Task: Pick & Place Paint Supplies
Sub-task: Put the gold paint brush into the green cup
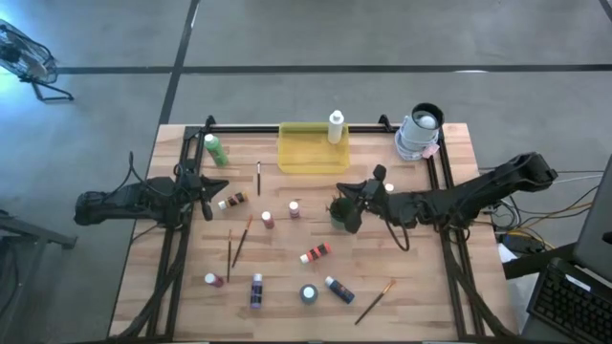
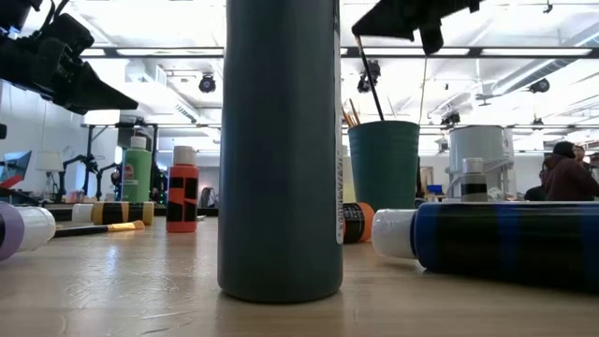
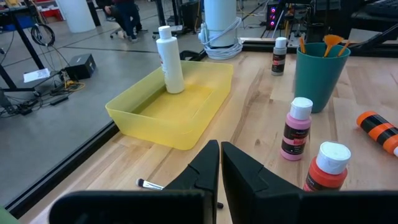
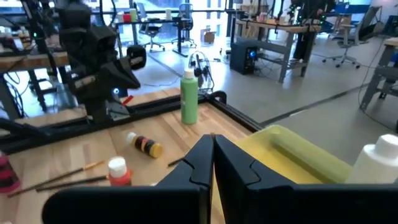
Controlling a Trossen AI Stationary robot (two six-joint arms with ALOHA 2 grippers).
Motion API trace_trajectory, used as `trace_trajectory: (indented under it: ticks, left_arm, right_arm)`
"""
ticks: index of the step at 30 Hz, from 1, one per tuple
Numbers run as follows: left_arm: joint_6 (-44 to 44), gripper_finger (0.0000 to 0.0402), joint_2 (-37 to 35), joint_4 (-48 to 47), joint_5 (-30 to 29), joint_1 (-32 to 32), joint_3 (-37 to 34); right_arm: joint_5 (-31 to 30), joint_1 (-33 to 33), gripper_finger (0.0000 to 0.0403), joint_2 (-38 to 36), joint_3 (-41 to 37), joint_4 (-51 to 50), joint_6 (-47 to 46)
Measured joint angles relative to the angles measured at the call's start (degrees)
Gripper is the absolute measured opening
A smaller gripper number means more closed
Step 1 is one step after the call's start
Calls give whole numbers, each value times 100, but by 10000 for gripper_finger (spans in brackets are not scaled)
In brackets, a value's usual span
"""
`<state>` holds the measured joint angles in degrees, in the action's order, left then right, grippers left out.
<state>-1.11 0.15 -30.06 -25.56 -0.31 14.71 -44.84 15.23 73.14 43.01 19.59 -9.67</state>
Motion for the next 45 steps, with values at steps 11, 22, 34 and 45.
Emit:
trace_trajectory:
  ticks: [11, 22, 34, 45]
  left_arm:
    - [0, 23, -1, -2, 0, -1, 1]
    - [0, 23, 1, -2, 0, 1, 1]
    - [0, 23, 1, 0, 0, 0, -1]
    - [0, 23, 1, -2, 0, 1, -1]
  right_arm:
    - [339, -139, 8, 250, -511, 419, -237]
    - [508, -230, 8, 850, -702, 654, -677]
    - [501, -228, 8, 1043, -817, 626, -903]
    - [505, -228, 8, 971, -842, 625, -837]
